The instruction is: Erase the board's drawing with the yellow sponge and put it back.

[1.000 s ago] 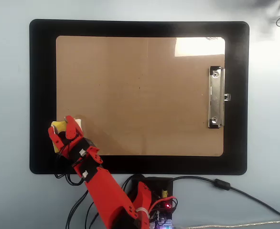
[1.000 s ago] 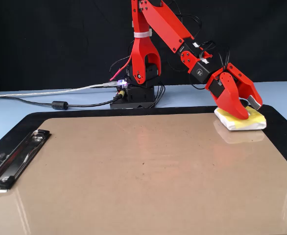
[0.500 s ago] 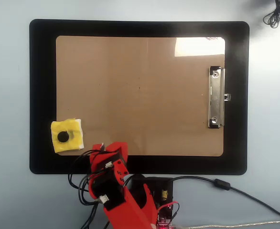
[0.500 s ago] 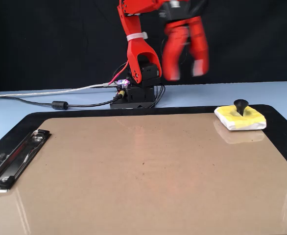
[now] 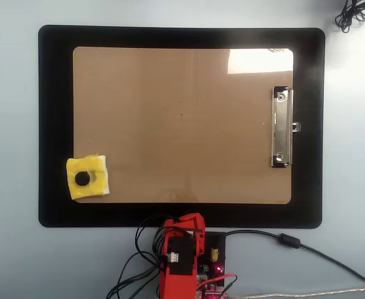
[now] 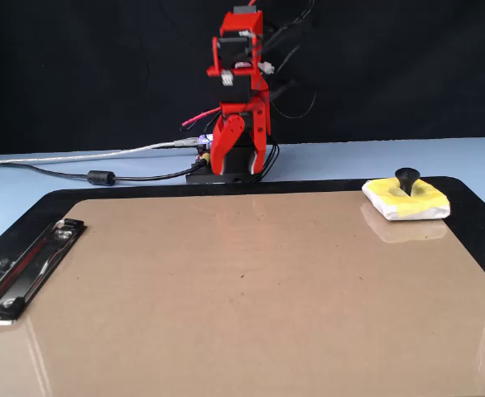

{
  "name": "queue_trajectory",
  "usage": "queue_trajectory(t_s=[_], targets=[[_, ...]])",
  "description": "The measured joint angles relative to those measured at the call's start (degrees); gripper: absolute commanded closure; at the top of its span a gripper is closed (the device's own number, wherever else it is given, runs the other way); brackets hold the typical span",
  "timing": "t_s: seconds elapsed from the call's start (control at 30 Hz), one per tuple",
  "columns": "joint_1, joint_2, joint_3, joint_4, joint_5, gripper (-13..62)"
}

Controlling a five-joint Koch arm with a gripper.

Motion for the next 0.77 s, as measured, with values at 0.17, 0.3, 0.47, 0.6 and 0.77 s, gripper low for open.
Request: queue_trajectory(t_s=[0.17,0.3,0.47,0.6,0.77], targets=[[-0.3,0.0,2.5,-1.4,-0.2,14.6],[0.0,0.0,1.7,0.3,-0.2,14.5],[0.0,0.0,2.4,0.3,-0.2,14.8],[0.0,0.0,2.4,0.3,-0.2,14.7],[0.0,0.0,2.4,0.3,-0.2,14.8]])
